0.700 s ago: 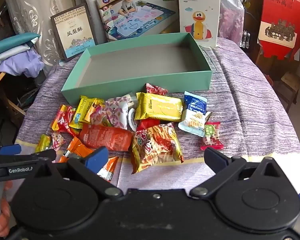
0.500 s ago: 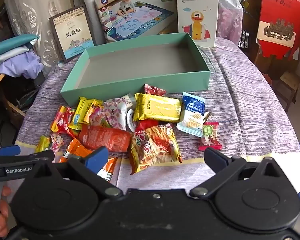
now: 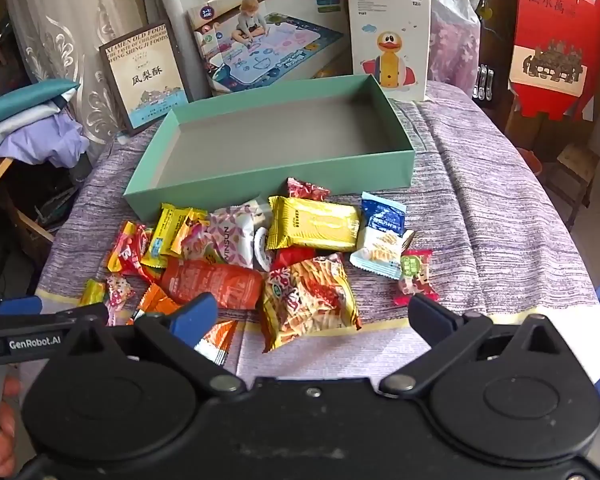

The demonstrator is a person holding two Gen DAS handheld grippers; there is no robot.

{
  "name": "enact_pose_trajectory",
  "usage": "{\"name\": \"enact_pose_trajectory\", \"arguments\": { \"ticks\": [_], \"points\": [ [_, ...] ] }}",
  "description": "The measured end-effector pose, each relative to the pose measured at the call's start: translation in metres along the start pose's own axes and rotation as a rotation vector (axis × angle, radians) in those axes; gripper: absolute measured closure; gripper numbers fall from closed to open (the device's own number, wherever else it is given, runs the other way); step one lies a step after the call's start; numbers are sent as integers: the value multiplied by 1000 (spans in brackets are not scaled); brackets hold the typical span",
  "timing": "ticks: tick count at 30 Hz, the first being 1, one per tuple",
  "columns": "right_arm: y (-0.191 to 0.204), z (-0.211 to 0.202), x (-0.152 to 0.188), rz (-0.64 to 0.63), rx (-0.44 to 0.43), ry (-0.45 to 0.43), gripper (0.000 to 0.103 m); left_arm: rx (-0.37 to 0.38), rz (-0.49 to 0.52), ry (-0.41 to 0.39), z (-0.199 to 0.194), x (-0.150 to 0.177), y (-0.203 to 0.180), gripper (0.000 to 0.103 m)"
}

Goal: Organize snacks
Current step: 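Move both grippers toward the snack pile, then grasp the yellow bar with the left gripper while the right grasps the orange wafer pack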

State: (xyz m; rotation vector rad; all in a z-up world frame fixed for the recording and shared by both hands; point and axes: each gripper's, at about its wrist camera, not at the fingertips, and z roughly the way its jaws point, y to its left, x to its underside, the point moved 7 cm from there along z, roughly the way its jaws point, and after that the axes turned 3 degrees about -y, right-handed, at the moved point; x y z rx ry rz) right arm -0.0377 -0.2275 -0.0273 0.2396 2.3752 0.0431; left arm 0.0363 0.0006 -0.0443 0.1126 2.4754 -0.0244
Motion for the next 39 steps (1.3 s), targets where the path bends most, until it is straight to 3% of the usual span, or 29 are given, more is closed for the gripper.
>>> {"name": "enact_pose_trajectory", "arguments": {
  "ticks": [11,17,25,27,30,35,39],
  "points": [
    [-11,0,7,29,-15,4,0,21,12,61,7,10,-10,0],
    [-29,9,11,73,-27,-12,0,117,-34,187,32,15,-38,0],
    [-49,25,14,123,-61,-20,40,12,-113,304,83,20,-60,0],
    [-49,31,12,124,-80,-17,46,5,-125,306,89,22,-62,0],
    [-45,40,7,117,-113,-11,51,-20,-68,280,89,22,-69,0],
    [-31,62,-3,101,-170,19,52,-39,80,252,79,26,-71,0],
    [-13,83,-4,82,-200,71,52,-33,87,255,72,32,-56,0]
  ]
}}
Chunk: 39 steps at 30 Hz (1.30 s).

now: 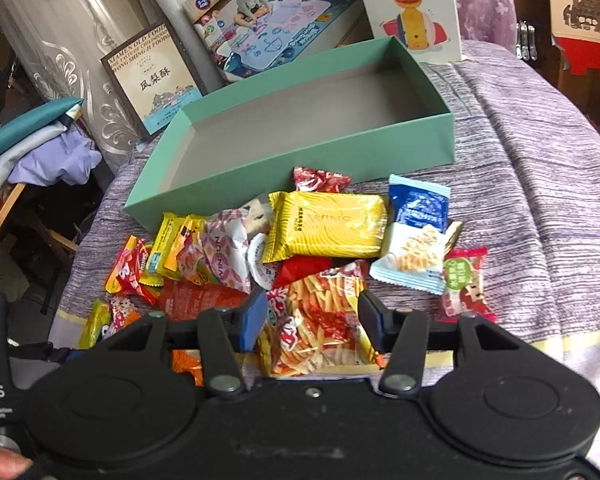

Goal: Organize snacks
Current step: 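Grasp the yellow bar with the left gripper while the right grasps the orange wafer pack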

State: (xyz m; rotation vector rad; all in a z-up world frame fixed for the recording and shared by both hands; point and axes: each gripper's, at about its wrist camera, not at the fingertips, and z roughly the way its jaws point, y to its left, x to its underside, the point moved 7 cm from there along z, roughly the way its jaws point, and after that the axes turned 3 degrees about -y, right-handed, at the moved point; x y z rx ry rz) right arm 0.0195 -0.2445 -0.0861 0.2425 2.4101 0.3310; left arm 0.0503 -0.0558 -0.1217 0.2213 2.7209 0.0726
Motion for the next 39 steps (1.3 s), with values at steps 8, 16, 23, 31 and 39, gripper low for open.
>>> {"name": "enact_pose_trajectory", "arguments": {
  "ticks": [8,16,23,31,39],
  "points": [
    [13,5,26,-82,44,54,50,39,-56,6,-10,11,25,0],
    [21,-17,14,-59,39,6,50,251,-19,-80,-15,2,-5,17],
    [59,-16,14,-130,-47,20,44,259,-16,-164,-48,1,19,27],
    [118,32,39,-259,-141,159,44,103,-175,-131,-28,2,116,28],
    [140,30,60,-414,-116,238,52,128,-196,-87,-14,19,140,65]
  ]
}}
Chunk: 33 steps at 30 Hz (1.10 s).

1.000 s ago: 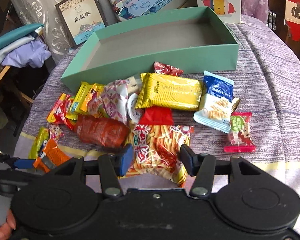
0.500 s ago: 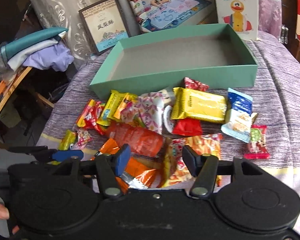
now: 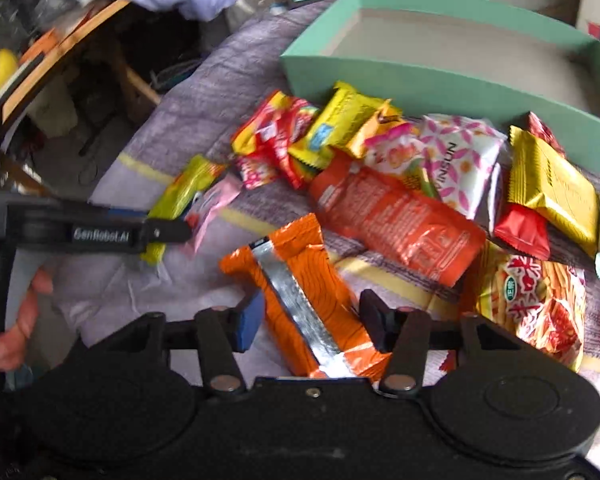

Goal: Organize snacks
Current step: 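Grasp the yellow bar with the left gripper while the right grasps the orange wafer pack, then carry both snacks into the green box and open both grippers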

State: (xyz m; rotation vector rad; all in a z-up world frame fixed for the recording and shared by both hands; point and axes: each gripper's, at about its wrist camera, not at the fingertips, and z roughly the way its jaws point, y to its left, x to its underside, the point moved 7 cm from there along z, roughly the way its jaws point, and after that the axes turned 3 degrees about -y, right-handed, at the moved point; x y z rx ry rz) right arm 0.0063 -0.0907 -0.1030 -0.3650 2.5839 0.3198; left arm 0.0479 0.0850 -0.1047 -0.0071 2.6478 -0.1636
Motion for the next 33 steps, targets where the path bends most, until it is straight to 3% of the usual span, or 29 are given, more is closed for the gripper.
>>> {"name": "enact_pose_trajectory", "arguments": {
  "ticks": [2,6,9,10,12,14,16,22,23,27,28,30,33],
  "points": [
    [3,-2,0,-13,-6,-2,51,-6,-7,5,1,0,4,62],
    [13,6,0,-43,-10,17,40,-13,-6,-2,10,-11,2,60],
    [16,11,4,-82,14,21,40,0,6,-6,16,-18,1,61],
    [16,14,5,-94,21,21,40,3,6,-5,18,-19,2,64],
    [16,15,5,-111,41,11,44,8,4,-9,16,-21,4,83],
    [17,15,5,-123,58,0,53,30,6,-10,12,-19,5,83],
    [14,13,3,-100,60,-7,55,34,9,-6,9,-16,6,82],
    [-8,10,2,-1,91,-20,55,24,-9,-32,2,-21,13,75],
    [-9,9,4,8,90,-21,55,22,2,-36,3,-24,11,71],
    [-7,10,5,8,105,-24,54,8,68,-16,18,-28,1,70],
    [-7,10,5,10,107,-24,52,3,78,-8,22,-27,0,71],
    [-6,15,3,18,109,-19,49,-22,108,-22,23,-24,0,83],
    [-2,27,0,5,118,-16,46,-20,107,-30,19,-19,-2,86]
  ]
}}
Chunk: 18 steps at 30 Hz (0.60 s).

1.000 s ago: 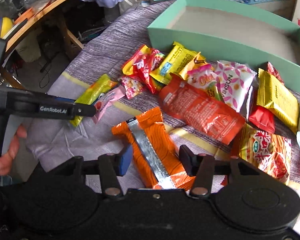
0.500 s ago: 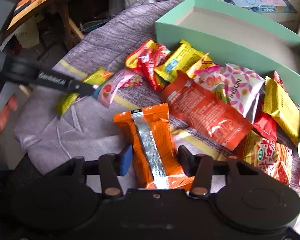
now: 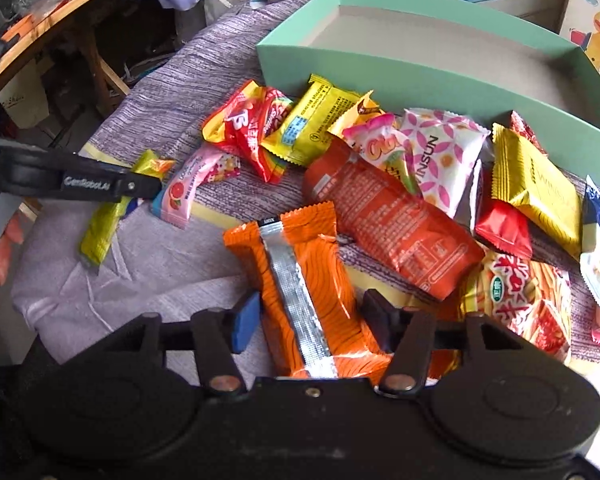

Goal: Organize snacks
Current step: 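Carry both snacks into the green box and open both grippers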

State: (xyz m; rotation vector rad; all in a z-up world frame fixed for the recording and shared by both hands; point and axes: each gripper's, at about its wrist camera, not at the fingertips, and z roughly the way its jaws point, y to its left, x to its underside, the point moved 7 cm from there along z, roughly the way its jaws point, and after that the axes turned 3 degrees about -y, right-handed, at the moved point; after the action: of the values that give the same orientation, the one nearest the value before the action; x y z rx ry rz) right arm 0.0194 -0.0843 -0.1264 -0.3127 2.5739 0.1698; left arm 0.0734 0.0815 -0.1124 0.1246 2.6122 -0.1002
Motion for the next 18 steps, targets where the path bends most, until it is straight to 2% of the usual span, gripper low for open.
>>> {"name": "enact_pose_trajectory", "arguments": {
  "ticks": [4,9,15,18],
  "points": [
    [3,-9,-6,7,-29,-20,56,16,-62,-31,-17,-2,6,86],
    [-2,-36,-22,56,-69,-83,61,46,-57,-92,-44,-20,-2,86],
    [-39,-67,-55,142,-71,-171,62,108,-26,-142,-54,-63,-32,86],
    [-67,-77,-78,176,-41,-214,62,122,-5,-159,-49,-89,-48,86]
  ]
}}
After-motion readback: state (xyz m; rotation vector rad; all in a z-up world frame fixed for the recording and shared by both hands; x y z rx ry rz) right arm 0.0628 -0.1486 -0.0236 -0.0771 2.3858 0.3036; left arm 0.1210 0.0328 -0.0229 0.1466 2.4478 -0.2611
